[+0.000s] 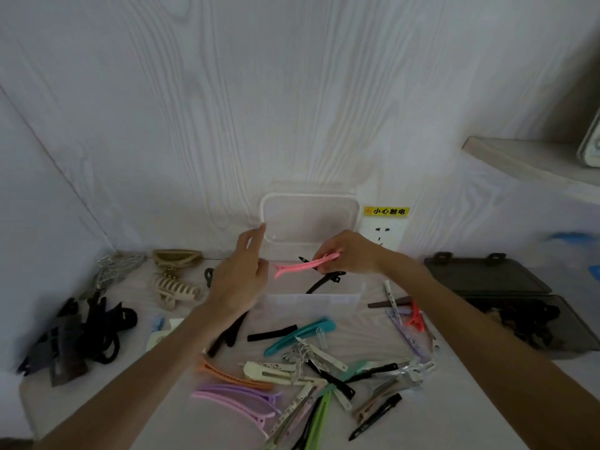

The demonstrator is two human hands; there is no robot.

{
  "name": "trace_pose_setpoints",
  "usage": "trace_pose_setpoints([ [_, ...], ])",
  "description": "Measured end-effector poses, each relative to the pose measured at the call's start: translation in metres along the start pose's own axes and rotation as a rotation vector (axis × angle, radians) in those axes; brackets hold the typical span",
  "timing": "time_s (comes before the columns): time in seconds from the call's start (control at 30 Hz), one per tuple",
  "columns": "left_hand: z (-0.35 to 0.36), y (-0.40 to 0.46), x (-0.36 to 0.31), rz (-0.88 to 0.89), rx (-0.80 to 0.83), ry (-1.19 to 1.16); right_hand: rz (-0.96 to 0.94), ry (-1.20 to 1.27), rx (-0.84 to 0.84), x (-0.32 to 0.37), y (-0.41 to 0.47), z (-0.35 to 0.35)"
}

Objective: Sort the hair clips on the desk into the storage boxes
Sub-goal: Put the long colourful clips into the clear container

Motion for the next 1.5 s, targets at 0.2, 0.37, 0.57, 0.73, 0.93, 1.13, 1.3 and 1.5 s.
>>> trace_pose_setpoints([
  [0.2,-0.016,-0.006,0.001,0.077,-0.156,-0.097,0.043,-0.185,0.015,0.007,-0.003,0.010],
  [0.37,-0.023,-0.030,-0.006,0.143,-0.274,-0.133,-0.066,-0.240,-0.268,0.015,-0.041,0.014],
  [0.57,-0.015,-0.074,-0.021,0.187,-0.332,-0.048,-0.188,-0.279,-0.570,0.021,-0.100,0.031],
  [0.73,0.016,-0.094,-0.018,0.136,-0.108,0.001,0.027,-0.270,-0.138,-0.002,-0.143,0.069],
  [0.93,0.054,-0.099,-0.007,0.026,-0.030,0.165,0.148,-0.310,-0.091,-0.036,-0.151,0.120],
  [1.13,0.059,-0.085,-0.001,0.058,0.126,0.132,0.045,-0.137,-0.271,-0.036,-0.148,0.119],
  [1.3,0.047,-0.084,0.005,0.096,0.178,0.101,0.002,-0.106,-0.367,-0.045,-0.142,0.114],
  [1.5,0.038,-0.092,0.023,0.119,0.005,-0.071,-0.105,-0.015,-0.590,-0.043,-0.152,0.106],
])
Point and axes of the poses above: each hand's wrist, its own y-axis towards the middle knuckle, its own z-axis out of the palm, x = y × z, the point moved 6 cm from there along y, towards the middle knuckle, and after that the axes turned 12 degrees about x, right-handed, at the moved point
